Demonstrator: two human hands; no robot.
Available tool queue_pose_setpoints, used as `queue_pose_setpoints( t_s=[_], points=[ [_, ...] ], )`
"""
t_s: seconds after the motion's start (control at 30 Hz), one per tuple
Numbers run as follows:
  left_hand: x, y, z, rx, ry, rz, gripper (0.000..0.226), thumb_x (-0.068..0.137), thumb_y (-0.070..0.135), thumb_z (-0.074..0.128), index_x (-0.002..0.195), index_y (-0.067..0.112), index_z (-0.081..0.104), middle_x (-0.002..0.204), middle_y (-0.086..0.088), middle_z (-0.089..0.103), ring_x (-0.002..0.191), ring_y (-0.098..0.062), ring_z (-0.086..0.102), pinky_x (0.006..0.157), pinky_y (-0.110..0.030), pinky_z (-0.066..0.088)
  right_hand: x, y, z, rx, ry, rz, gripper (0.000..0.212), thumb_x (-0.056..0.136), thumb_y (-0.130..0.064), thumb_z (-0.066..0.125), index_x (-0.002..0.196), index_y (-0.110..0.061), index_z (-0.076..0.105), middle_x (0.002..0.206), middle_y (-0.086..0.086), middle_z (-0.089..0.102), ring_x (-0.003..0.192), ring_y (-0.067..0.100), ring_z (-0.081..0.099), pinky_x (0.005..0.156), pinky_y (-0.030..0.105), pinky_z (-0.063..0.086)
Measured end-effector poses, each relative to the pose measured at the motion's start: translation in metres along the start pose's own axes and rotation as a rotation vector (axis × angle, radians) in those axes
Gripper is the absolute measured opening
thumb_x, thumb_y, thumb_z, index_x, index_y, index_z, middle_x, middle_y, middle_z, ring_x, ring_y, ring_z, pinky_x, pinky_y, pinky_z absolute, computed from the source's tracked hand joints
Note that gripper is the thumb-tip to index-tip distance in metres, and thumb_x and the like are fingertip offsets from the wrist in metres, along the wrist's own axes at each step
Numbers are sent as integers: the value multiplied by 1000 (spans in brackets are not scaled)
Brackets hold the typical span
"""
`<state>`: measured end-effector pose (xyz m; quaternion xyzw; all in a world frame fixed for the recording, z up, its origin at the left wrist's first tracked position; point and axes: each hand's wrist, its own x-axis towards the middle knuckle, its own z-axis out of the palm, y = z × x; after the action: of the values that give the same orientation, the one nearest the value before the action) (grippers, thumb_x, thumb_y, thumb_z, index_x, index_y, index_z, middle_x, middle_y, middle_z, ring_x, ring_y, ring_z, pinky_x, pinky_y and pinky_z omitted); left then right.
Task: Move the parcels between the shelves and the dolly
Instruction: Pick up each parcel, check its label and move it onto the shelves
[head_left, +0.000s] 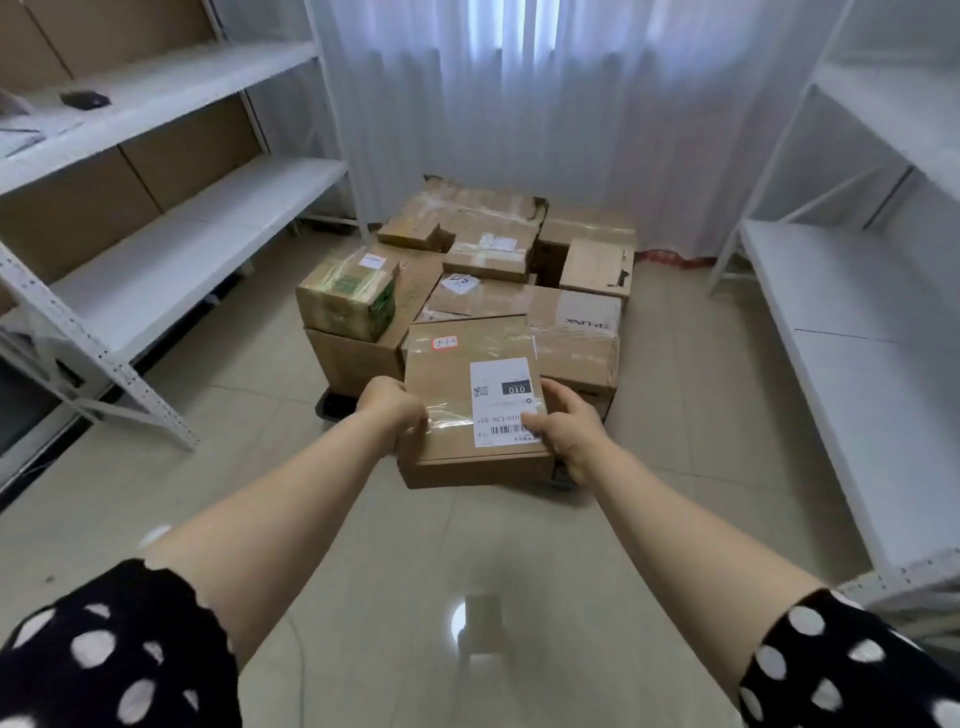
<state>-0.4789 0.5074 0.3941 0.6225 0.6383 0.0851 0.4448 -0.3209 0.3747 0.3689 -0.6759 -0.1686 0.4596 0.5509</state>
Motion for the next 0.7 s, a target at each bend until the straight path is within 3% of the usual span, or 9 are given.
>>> queue_pose_setpoints(
  t_s=[0.1, 0.27, 0.37, 0.53, 0.7],
  points=[
    [49, 11, -13, -42, -72, -53, 44, 84, -2, 62, 126, 8, 56, 111, -9, 57, 97, -29, 53, 77, -34, 49, 55, -9, 23, 16, -23, 67, 61, 82, 8, 64, 132, -23, 50, 114, 11, 67, 92, 27, 69, 82, 41, 57],
    [150, 28, -29, 25, -130, -115, 51, 79, -5, 66, 128, 4, 54, 121, -15, 57, 108, -33, 55, 73, -36, 49, 147, -20, 68, 84, 12, 147, 63, 80, 10, 65, 132, -22, 49, 117, 11, 66, 90, 26, 69, 64, 31, 55],
    [216, 43, -36, 51, -153, -100, 45, 80, -5, 67, 123, 2, 56, 115, -11, 57, 102, -31, 53, 76, -36, 46, 202, -34, 92, 110, 41, 213, 64, 82, 7, 65, 135, -25, 47, 116, 10, 67, 88, 24, 69, 62, 31, 54],
    [322, 75, -66, 93, -169, -83, 50, 78, -3, 71, 125, 1, 56, 124, -14, 59, 114, -31, 55, 86, -33, 46, 289, -69, 138, 137, 30, 292, 63, 84, 4, 66, 133, -32, 47, 102, 4, 70, 82, 21, 68, 75, 41, 53],
    [410, 112, -80, 124, -204, -68, 59, 80, -5, 70, 134, 1, 47, 131, -15, 53, 119, -31, 50, 95, -34, 43, 363, -96, 168, 177, 67, 326, 61, 84, 1, 67, 132, -32, 49, 93, -1, 69, 72, 16, 66, 60, 30, 48]
  ],
)
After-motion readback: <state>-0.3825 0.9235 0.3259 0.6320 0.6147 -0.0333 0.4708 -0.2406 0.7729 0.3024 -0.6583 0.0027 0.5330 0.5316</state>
